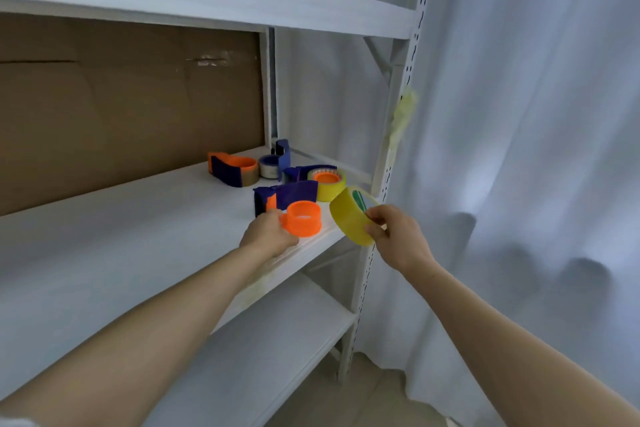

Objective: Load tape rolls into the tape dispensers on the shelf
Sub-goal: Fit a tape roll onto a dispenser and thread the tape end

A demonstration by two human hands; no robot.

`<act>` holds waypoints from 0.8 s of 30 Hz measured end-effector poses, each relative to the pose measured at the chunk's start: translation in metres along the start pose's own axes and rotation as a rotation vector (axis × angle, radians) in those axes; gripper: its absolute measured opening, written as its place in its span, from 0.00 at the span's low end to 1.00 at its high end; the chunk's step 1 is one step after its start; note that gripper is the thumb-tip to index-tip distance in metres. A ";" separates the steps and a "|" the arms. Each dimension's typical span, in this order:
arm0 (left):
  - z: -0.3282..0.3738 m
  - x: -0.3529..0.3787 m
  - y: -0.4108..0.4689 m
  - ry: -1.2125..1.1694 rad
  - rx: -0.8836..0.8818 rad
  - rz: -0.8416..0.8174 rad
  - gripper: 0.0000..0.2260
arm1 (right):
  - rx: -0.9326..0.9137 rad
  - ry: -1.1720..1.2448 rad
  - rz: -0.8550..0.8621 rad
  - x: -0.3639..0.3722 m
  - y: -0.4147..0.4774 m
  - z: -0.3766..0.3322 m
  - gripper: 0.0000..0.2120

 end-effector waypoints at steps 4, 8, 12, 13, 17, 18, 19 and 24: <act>-0.004 0.016 0.045 0.245 0.020 0.014 0.42 | -0.114 -0.135 -0.057 0.008 0.067 -0.006 0.12; 0.006 0.029 0.069 0.419 0.083 0.024 0.48 | -0.215 -0.150 -0.066 0.015 0.107 -0.010 0.13; 0.003 0.038 0.076 0.436 0.007 0.018 0.45 | -0.390 -0.104 -0.106 0.032 0.129 -0.014 0.12; 0.001 0.040 0.076 0.403 -0.003 0.030 0.43 | -0.442 -0.091 -0.121 0.037 0.133 -0.015 0.11; -0.012 0.042 0.073 0.093 -0.009 0.141 0.37 | -0.650 -0.040 -0.186 0.056 0.145 -0.022 0.11; -0.015 0.043 0.072 -0.019 -0.005 0.180 0.36 | -0.695 -0.020 -0.214 0.061 0.147 -0.023 0.11; -0.016 0.044 0.071 -0.095 -0.006 0.203 0.35 | -0.730 0.001 -0.242 0.064 0.150 -0.025 0.11; -0.023 0.059 0.070 -0.282 -0.138 0.341 0.51 | -0.900 0.075 -0.374 0.072 0.169 -0.029 0.10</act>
Point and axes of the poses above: each hand's wrist, its own y-axis towards the middle knuckle, its own x-axis out of the palm, z = x × y, the point moved 4 cm from there along y, towards the middle knuckle, and after that the axes turned 14 degrees about x, right-handed, at the moved point
